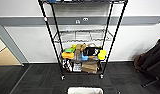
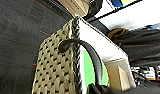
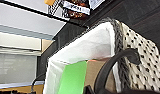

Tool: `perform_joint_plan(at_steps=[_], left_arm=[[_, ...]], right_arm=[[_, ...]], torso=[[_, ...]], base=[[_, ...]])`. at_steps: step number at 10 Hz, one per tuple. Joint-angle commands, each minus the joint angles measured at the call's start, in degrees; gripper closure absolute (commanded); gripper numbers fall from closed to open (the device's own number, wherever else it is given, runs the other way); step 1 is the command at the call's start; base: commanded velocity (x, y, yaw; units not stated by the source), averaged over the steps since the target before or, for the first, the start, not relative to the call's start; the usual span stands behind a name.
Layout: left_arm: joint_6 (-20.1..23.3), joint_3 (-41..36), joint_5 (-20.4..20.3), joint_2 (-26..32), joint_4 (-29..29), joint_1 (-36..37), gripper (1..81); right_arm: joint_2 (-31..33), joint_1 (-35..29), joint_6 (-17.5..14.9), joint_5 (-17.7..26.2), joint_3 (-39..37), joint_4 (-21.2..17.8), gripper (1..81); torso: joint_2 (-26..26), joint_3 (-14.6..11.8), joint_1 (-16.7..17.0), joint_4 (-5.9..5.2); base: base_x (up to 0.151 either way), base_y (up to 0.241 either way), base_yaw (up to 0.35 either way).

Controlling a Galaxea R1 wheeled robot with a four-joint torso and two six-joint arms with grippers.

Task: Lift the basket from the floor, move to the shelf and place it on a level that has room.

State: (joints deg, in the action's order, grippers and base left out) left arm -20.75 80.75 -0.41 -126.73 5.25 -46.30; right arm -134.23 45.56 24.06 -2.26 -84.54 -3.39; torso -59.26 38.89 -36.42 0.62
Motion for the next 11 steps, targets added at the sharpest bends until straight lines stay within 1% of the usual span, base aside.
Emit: perform_joint_plan(at_steps=[1,6,7,8,9,10,11], left_arm=[[-0.35,-2.0,4.11,1.92,0.55,7.23,81.1],[-0.17,-2.26,3.75,1.21,0.28,7.23,81.1],[0.01,-2.7,3.49,1.48,0.11,6.88,81.1],[0.09,-4.17,2.37,2.08,-0.06,6.35,81.1],[0.18,-5.6,-1.6,2.88,0.02,5.48,81.1],[0.27,-6.82,-5.87,3.58,-0.07,4.59,81.1],[0.27,-6.83,-6.53,3.76,-0.07,4.5,81.1]], right_arm=[[1.65,-4.9,0.02,-1.96,4.57,0.05,81.1],[2.63,-4.63,-0.15,-2.05,6.06,0.22,81.1],[2.71,-4.37,-0.25,-2.14,6.33,0.31,81.1],[2.71,-4.11,-0.42,-2.31,6.68,0.49,81.1],[2.98,-3.58,-0.42,-3.19,7.21,1.02,81.1],[3.58,-2.79,-0.42,-4.31,8.08,1.71,81.1],[4.2,-2.26,-0.51,-5.82,8.7,2.42,81.1]], torso=[[5.49,-4.64,3.54,0.0],[15.76,-11.79,10.32,0.0],[17.75,-13.21,11.67,0.0],[19.65,-14.61,12.94,0.0],[21.55,-11.61,14.18,0.0],[22.98,-12.68,15.15,0.0],[24.3,-13.05,16.09,0.0]], base=[[0.0,0.0,0.0],[0.0,0.0,0.0],[0.0,0.0,0.0],[0.0,0.0,0.0],[0.0,0.0,0.0],[0.0,0.0,0.0],[0.0,0.0,0.0]])
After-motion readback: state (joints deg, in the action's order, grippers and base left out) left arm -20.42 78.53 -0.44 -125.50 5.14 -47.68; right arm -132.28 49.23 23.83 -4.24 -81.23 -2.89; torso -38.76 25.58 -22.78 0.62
